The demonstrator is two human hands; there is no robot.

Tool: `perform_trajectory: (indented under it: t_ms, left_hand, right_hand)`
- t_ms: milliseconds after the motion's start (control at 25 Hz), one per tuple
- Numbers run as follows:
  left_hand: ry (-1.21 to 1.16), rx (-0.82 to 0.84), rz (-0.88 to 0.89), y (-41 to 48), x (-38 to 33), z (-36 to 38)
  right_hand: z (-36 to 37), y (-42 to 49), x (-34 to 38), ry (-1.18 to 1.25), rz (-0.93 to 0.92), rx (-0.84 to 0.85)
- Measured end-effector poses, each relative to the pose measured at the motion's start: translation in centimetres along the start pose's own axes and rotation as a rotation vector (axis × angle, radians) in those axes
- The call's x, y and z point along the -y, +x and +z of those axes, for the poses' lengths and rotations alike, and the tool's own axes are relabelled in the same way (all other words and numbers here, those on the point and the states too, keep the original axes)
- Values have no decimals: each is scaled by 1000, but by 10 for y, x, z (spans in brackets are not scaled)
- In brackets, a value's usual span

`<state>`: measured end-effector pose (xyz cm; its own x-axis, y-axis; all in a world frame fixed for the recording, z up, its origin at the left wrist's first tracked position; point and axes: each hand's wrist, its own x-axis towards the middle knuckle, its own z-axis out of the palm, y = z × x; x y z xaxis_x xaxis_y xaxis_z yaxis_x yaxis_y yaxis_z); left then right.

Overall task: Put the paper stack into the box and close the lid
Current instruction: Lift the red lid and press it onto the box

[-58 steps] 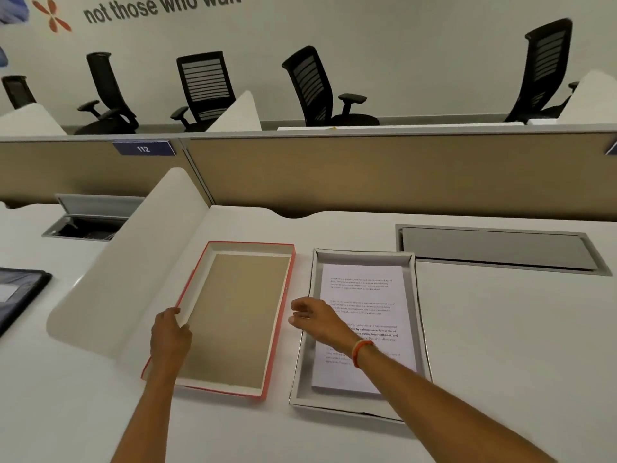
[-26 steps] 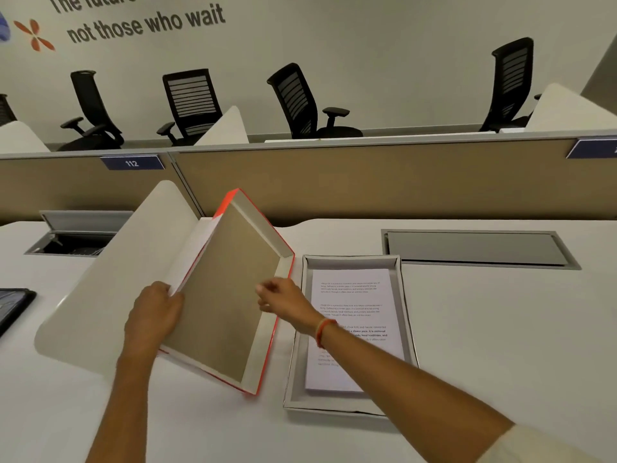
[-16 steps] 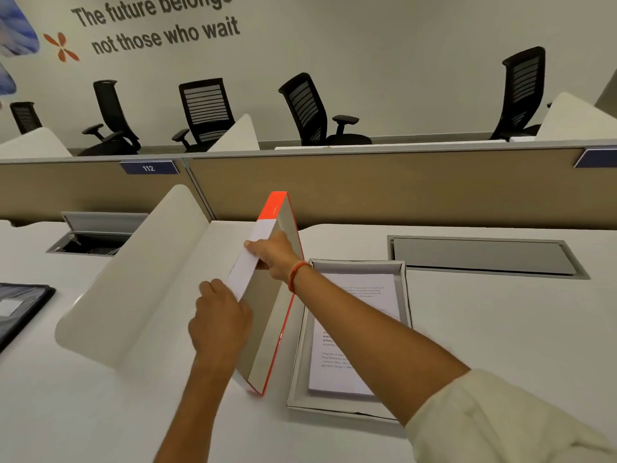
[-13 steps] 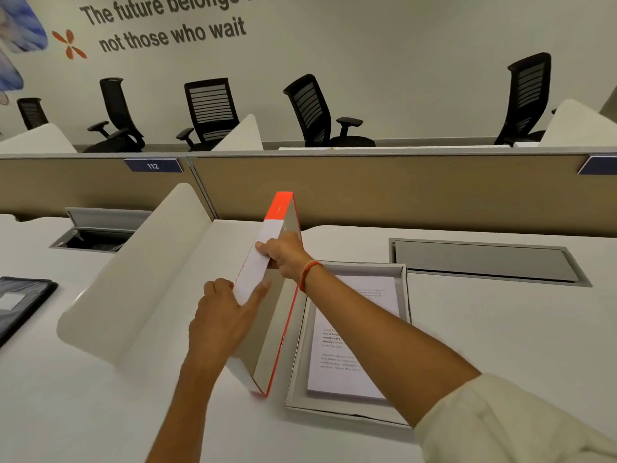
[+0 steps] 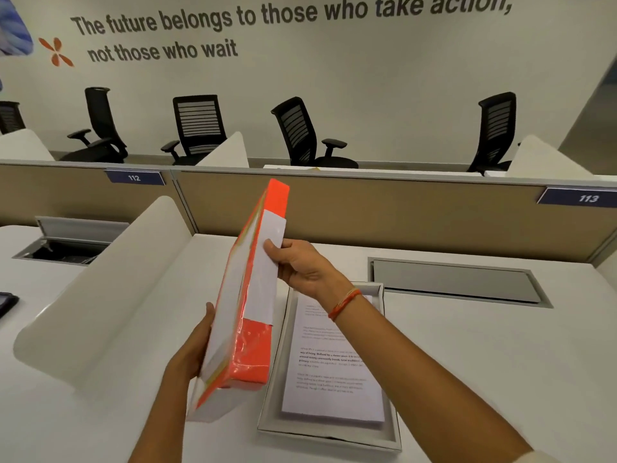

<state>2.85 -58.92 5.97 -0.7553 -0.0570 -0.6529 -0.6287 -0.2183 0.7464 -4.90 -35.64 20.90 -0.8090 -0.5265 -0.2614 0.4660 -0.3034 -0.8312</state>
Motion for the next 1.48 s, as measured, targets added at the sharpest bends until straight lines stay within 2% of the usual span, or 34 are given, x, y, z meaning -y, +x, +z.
perform_trajectory:
  t_ms: [120,200,280,440,520,680,840,1040,1480]
  left_hand:
    - [-105,23,25,18,15,0]
    - [-71,-33,79,26,16,2]
    - [24,-71,98,31,14,9]
    - [296,-76,219,36,20,40]
    - [430,-80,311,37,30,60]
    - [642,-142,402,42,48,94]
    - [700,-222,418,45,58,113]
    - [758,-279,392,49,61,118]
    - [868,-358,408,51,64,124]
  right_hand:
    - [-32,-17,9,-36,6,33]
    - [-63,-28,8,-93,22,-38]
    - [-94,-41,-1,-201,42,-193]
    - [-139,-58,-49,-582,4,-510]
    - [-157,-60,-73,-679,-13,-628]
    - [-187,-61,-103,-879,95,-800]
    - [-202,-64,-120,-964,102,-850]
    - [-217,-65,-139,-938,131,-863]
    - [-229,-61,-146,-1010,151,-765]
